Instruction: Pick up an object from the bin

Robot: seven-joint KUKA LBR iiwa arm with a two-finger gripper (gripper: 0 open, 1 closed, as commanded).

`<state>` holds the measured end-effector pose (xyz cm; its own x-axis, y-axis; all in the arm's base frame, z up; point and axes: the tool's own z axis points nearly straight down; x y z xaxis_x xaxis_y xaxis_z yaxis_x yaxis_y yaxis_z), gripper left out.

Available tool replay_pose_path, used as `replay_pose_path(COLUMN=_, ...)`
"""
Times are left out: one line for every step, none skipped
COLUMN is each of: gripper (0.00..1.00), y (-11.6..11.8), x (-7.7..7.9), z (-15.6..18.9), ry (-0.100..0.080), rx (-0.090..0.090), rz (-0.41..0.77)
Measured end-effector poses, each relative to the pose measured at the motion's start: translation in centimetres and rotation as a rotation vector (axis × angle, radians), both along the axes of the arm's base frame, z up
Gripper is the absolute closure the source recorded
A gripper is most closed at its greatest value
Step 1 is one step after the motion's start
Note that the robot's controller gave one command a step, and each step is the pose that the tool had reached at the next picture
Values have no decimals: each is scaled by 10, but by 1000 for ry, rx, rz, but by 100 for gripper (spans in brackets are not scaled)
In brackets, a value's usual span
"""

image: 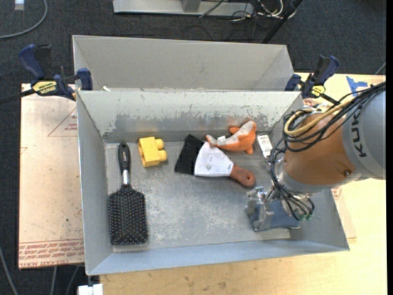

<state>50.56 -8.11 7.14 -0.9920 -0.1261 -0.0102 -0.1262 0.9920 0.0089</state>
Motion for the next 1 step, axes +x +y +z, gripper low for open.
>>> replay_pose_path(gripper=100, y=-36, x=10, z=1, ry=3, rx=-5, rz=37)
